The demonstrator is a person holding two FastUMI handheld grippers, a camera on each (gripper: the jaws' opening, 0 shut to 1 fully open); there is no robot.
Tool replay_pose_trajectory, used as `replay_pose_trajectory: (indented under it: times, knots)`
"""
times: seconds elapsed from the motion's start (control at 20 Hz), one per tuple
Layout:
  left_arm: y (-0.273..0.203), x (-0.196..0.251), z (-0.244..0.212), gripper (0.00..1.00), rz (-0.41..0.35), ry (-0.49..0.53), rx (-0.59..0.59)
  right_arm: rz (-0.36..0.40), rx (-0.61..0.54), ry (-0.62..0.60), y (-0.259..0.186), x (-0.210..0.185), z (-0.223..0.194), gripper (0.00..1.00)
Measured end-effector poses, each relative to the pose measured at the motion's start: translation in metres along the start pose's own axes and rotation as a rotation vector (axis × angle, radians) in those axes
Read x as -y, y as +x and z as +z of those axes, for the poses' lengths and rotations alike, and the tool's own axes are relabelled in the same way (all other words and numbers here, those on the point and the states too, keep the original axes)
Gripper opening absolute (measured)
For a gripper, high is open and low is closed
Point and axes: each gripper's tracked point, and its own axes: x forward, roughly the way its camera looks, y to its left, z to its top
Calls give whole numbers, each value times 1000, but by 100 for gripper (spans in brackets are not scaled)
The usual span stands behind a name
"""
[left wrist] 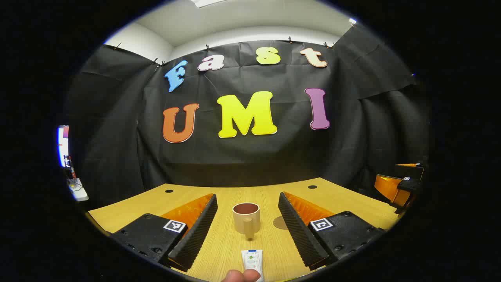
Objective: Put the toothbrush and toothpaste on the desktop into the cup, then pick up the cup and place it on the coaster on the desktop.
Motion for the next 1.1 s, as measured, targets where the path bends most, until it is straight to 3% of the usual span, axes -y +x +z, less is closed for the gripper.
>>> replay_pose_trajectory:
  times: [1.1]
  knots:
    - [-4,5,-16,99,-1,3,-50,1,-41,11,-3,0,-13,96]
